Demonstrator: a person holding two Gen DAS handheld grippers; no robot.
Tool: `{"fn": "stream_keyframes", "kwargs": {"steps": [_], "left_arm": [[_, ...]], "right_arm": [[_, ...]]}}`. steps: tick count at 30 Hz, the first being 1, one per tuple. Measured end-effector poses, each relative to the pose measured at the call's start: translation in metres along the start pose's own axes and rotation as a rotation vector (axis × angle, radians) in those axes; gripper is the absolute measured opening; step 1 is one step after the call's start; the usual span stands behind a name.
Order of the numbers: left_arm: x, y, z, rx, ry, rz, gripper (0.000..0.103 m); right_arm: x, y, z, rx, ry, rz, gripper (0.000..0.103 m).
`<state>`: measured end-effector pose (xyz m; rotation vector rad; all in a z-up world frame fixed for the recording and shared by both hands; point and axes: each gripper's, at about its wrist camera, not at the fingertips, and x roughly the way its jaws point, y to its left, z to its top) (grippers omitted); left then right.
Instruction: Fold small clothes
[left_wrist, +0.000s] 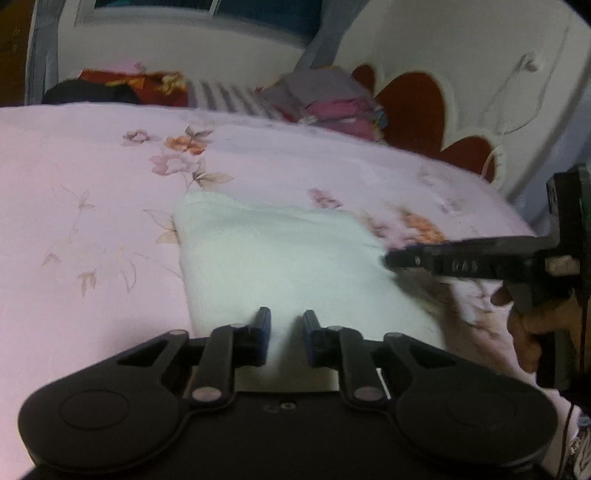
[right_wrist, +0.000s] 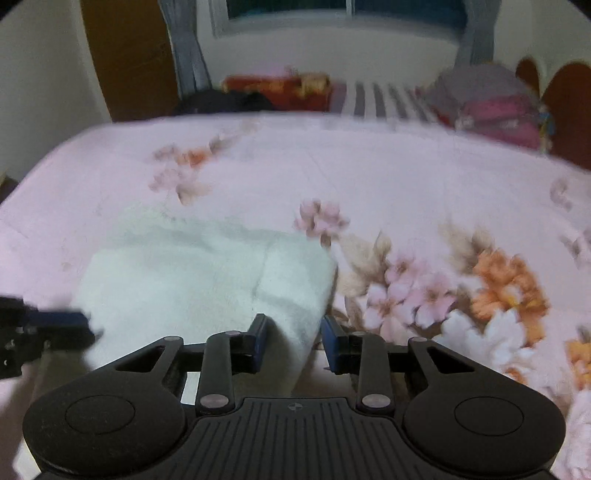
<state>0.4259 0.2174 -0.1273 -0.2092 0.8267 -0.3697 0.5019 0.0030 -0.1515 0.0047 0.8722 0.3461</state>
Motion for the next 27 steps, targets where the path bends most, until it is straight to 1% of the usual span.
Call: {"fn": "stream_keyframes", "kwargs": {"steps": [1, 2, 4, 5, 7, 8, 9, 10, 11, 12, 13, 15, 16, 18, 23, 24, 27], "left_arm": [[-0.01, -0.002, -0.009, -0.014, -0.017, 0.006, 0.013], [-0.019, -0.003, -0.02, -0.035, -0.031, -0.004, 0.013], [-0.035, -0.008, -0.043, -0.073, -0.062, -0.023, 0.013], [-0.041, -0.012, -0.056, -0.088, -0.064, -0.031, 0.013], [-0.047, -0.021, -0.072, -0.101, -0.046, -0.014, 0.013], [-0.046, -0.027, -0.081, -0.107, -0.018, -0.018, 0.013], [-0.044, -0.032, -0.086, -0.109, 0.009, -0.012, 0.013], [-0.04, -0.038, -0.09, -0.106, 0.025, 0.007, 0.013], [-0.037, -0.044, -0.093, -0.109, 0.031, 0.016, 0.013], [-0.036, -0.048, -0.094, -0.113, 0.037, 0.019, 0.013], [-0.034, -0.054, -0.093, -0.108, 0.041, 0.038, 0.013], [-0.039, -0.069, -0.091, -0.087, 0.033, 0.09, 0.013], [-0.043, -0.074, -0.091, -0.088, 0.018, 0.104, 0.013], [-0.054, -0.086, -0.096, -0.085, 0.001, 0.151, 0.014], [-0.083, -0.122, -0.119, -0.008, -0.013, 0.272, 0.017], [-0.088, -0.128, -0.122, 0.005, -0.018, 0.292, 0.02], [-0.11, -0.148, -0.133, 0.023, -0.021, 0.356, 0.038]], "right_arm": [[-0.014, 0.001, -0.004, 0.008, -0.029, 0.044, 0.032], [-0.024, 0.003, -0.01, 0.02, -0.025, 0.103, 0.032], [-0.035, 0.014, -0.025, -0.012, -0.006, 0.174, 0.032], [-0.04, 0.019, -0.036, -0.024, 0.014, 0.207, 0.032], [-0.043, 0.025, -0.056, -0.031, 0.058, 0.247, 0.032], [-0.044, 0.028, -0.067, -0.062, 0.08, 0.243, 0.032], [-0.043, 0.03, -0.076, -0.097, 0.092, 0.198, 0.032], [-0.04, 0.03, -0.085, -0.131, 0.105, 0.118, 0.032], [-0.036, 0.026, -0.091, -0.136, 0.11, 0.072, 0.032], [-0.035, 0.019, -0.094, -0.115, 0.1, 0.038, 0.032], [-0.035, 0.012, -0.096, -0.092, 0.103, 0.009, 0.032], [-0.039, 0.003, -0.099, -0.042, 0.107, -0.022, 0.03], [-0.046, 0.002, -0.1, -0.038, 0.092, -0.027, 0.03], [-0.07, -0.003, -0.105, -0.015, 0.043, 0.028, 0.03], [-0.12, 0.0, -0.137, 0.011, 0.011, 0.081, 0.03], [-0.133, 0.004, -0.144, 0.018, 0.002, 0.085, 0.031], [-0.164, 0.01, -0.163, 0.036, -0.021, 0.101, 0.031]]}}
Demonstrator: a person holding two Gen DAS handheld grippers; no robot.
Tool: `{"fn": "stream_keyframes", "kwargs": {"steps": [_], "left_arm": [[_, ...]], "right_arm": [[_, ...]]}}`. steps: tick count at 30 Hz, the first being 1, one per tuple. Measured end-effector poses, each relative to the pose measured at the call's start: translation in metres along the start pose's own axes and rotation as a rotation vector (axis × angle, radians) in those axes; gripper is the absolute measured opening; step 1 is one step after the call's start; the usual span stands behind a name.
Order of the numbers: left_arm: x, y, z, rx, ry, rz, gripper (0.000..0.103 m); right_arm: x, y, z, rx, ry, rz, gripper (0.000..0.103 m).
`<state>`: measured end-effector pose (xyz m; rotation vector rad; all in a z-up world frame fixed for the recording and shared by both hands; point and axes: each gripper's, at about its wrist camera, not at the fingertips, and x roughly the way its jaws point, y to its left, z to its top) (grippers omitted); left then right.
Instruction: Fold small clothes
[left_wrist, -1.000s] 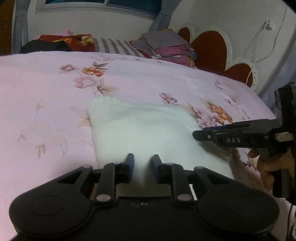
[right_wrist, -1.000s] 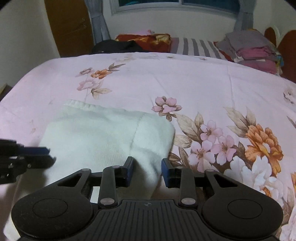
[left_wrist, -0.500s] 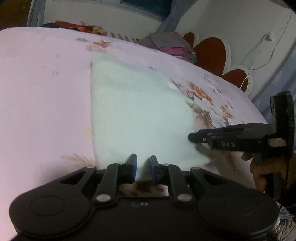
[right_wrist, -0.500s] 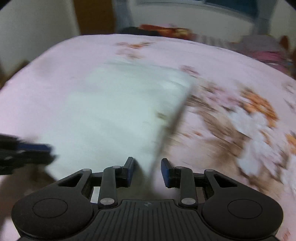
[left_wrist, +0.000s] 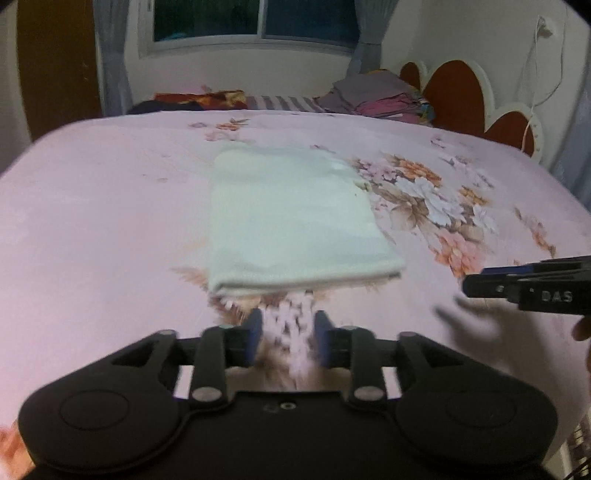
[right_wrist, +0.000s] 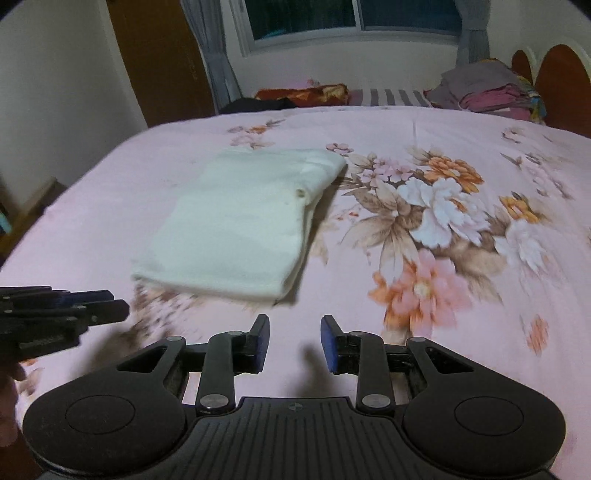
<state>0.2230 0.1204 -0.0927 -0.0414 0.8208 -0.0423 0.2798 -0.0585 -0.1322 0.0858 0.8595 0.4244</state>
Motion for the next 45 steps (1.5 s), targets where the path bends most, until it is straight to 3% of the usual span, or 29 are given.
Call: {"fn": "stream_keyframes", "kwargs": {"steps": [1, 2, 3, 4, 5, 14, 24, 45], "left_arm": [[-0.009, -0.003, -0.003, -0.005, -0.007, 0.026, 0.065], [-0.021, -0.006, -0.007, -0.012, -0.033, 0.053, 0.094], [-0.034, -0.008, -0.013, -0.016, -0.071, 0.078, 0.1], [-0.045, -0.01, -0.016, -0.017, -0.098, 0.098, 0.102], [-0.056, -0.012, -0.019, -0.014, -0.106, 0.112, 0.102], [-0.118, -0.033, -0.031, 0.011, -0.16, 0.118, 0.103], [-0.162, -0.05, -0.051, 0.044, -0.209, 0.083, 0.103], [-0.179, -0.048, -0.06, 0.052, -0.26, 0.073, 0.103]], "right_arm": [[-0.012, 0.004, -0.005, 0.001, -0.002, 0.0, 0.031], [-0.022, 0.008, -0.01, 0.002, -0.008, 0.002, 0.04], [-0.032, 0.013, -0.016, 0.002, -0.016, -0.004, 0.078], [-0.043, 0.018, -0.022, 0.002, -0.036, -0.022, 0.097], [-0.054, 0.022, -0.027, -0.006, -0.072, -0.035, 0.103], [-0.125, 0.054, -0.059, -0.027, -0.145, -0.059, 0.103], [-0.17, 0.066, -0.079, 0.018, -0.198, -0.105, 0.103], [-0.196, 0.084, -0.087, -0.004, -0.235, -0.111, 0.103]]}}
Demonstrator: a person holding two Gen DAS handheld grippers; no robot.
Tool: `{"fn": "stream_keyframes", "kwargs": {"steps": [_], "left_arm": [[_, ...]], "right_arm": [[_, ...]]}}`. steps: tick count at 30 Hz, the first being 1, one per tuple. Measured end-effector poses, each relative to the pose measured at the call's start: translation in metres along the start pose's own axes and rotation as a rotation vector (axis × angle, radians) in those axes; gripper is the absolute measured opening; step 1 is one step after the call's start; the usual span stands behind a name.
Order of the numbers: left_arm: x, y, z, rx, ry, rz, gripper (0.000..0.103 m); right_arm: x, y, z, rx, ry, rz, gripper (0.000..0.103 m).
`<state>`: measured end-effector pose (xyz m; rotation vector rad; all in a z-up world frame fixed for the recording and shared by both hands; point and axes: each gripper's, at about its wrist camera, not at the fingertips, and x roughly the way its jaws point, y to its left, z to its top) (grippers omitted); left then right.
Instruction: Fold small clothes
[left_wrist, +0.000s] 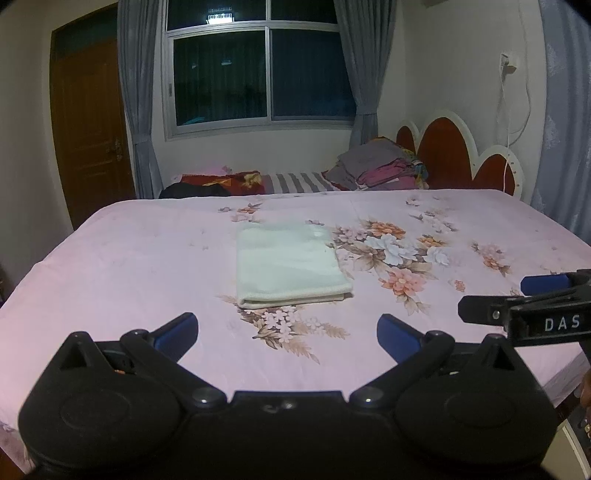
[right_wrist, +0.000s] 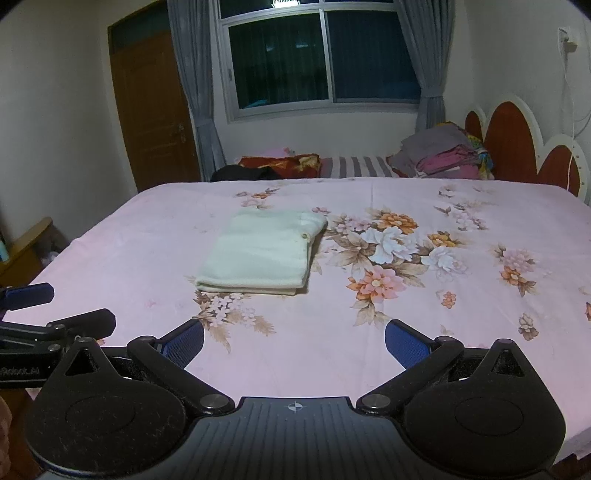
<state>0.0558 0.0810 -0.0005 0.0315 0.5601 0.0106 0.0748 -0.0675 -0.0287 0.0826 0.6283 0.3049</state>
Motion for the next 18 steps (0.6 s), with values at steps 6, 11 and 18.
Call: {"fn": "stream_keyframes", "kwargs": {"steps": [6, 11, 18], "left_arm": [[-0.0002, 0.001, -0.0006, -0.001, 0.001, -0.001, 0.103], [0.0001, 0.0019, -0.0019, -0.001, 0.003, 0.0, 0.103], [-0.0008, 0.0012, -0.0039, 0.0, 0.001, 0.001, 0.103]], "right_arm": [[-0.0018, 0.0013, 0.0, -0.002, 0.001, 0.0, 0.103], [-0.0022, 0.0032, 0.0001, -0.003, 0.003, 0.0, 0.103], [-0.0022, 0.0081, -0.0011, -0.008, 0.003, 0.004, 0.103]]}}
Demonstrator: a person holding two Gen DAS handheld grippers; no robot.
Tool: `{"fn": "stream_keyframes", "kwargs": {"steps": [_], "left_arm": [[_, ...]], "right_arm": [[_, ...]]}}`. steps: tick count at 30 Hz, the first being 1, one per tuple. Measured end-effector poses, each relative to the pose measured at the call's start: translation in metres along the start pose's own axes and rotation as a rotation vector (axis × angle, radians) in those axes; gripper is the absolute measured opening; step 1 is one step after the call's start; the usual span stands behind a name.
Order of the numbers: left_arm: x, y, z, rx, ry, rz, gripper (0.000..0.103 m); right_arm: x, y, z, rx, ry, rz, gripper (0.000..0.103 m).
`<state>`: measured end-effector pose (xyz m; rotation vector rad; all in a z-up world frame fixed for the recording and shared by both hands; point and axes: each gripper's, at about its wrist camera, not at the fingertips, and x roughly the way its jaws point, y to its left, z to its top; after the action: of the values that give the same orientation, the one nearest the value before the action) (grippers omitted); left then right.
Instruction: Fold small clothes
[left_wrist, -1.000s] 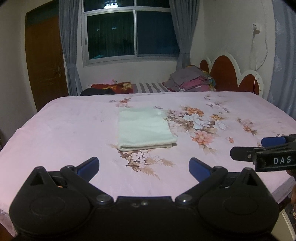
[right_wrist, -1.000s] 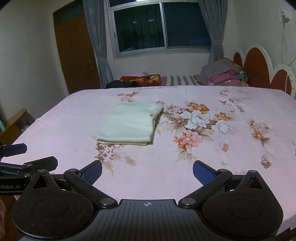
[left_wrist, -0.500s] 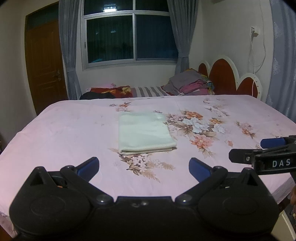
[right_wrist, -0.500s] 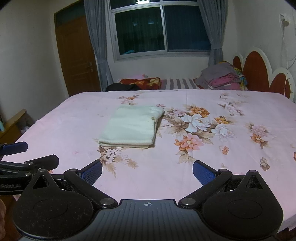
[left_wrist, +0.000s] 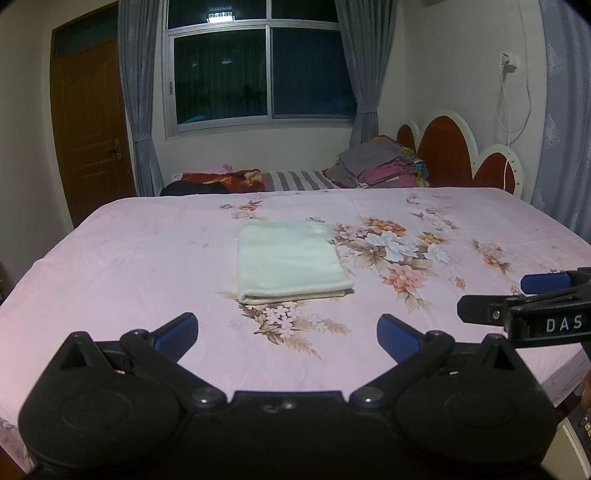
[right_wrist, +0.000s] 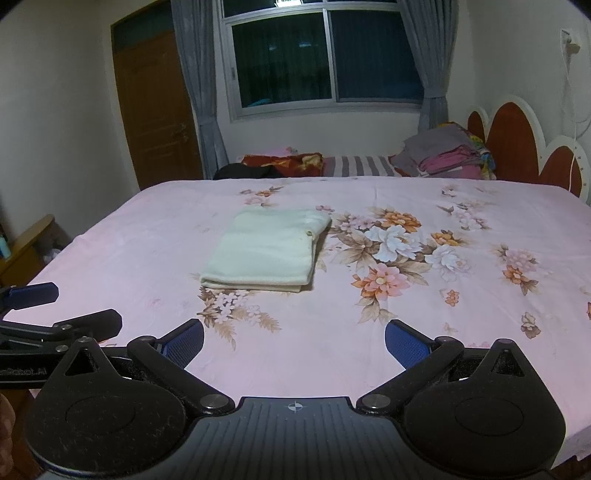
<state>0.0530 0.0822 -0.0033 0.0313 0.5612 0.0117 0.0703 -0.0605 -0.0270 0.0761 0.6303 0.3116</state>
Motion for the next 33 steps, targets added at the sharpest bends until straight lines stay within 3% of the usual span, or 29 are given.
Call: {"fn": "stream_keyframes", "kwargs": {"steps": [33], "left_arm": [[-0.0037, 0.0046, 0.0002, -0.002, -0.001, -0.005, 0.103]], "right_arm": [[-0.0023, -0.0023, 0.0, -0.013, -0.005, 0.002, 0.103]]}}
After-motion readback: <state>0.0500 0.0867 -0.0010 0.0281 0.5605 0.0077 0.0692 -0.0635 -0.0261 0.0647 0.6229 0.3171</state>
